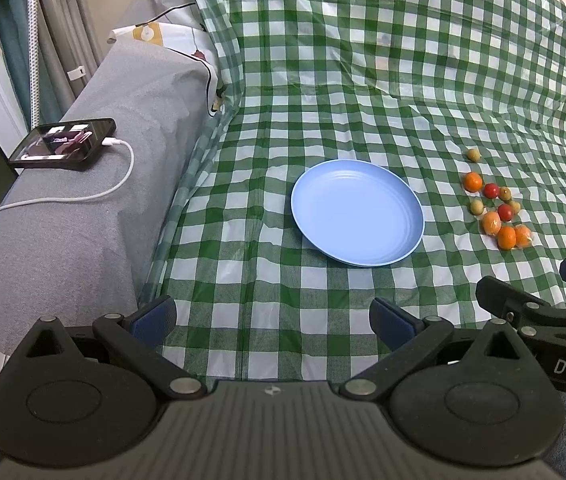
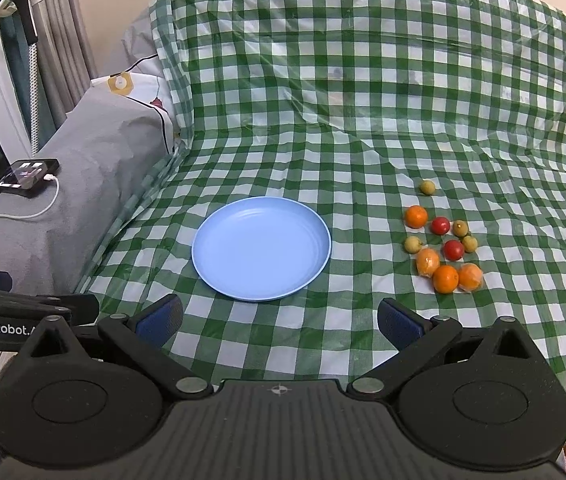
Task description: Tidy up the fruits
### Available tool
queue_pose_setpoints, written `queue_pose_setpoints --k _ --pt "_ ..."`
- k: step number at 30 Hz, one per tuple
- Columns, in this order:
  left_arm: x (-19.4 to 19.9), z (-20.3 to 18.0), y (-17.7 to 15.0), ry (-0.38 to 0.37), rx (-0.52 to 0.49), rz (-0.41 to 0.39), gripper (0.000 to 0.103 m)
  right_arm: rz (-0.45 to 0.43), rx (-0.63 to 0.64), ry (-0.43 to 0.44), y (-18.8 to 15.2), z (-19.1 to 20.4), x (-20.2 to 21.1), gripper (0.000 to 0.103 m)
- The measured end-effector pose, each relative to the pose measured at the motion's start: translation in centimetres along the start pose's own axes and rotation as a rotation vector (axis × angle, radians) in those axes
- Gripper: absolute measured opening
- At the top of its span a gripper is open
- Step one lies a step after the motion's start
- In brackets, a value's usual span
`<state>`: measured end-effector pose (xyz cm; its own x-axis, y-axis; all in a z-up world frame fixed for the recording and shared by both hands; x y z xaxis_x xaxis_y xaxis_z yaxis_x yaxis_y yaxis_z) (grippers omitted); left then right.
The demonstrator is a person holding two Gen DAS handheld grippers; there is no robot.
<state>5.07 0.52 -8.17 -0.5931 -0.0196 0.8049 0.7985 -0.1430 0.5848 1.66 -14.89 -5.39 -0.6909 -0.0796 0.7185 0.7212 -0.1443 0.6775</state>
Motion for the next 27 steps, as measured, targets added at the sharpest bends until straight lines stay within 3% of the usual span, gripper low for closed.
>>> queue_pose_setpoints --k 20,27 --pt "-1.5 -0.5 0.1 0.022 -0.013 0.037 0.103 0.001 -0.027 0.026 -0.3 0.3 -1.3 0.103" --pt "-3.8 -2.4 0.8 0.01 -0.06 0.089 0.103 -0.04 -0.109 -0.022 -0.2 -3.3 -2.7 0.103"
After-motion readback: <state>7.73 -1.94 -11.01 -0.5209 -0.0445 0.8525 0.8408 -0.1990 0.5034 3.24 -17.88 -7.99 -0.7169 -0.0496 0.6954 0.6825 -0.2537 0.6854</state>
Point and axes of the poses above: each gripper's, at about its wrist camera, not at the fingertips, and x roughly against the way its jaws point, z to its left, y to its top, the point moved 10 cm from there along -x, roughly the way its jaws point, and after that the axes turned 2 degrees about y, right-handed, at the moved point
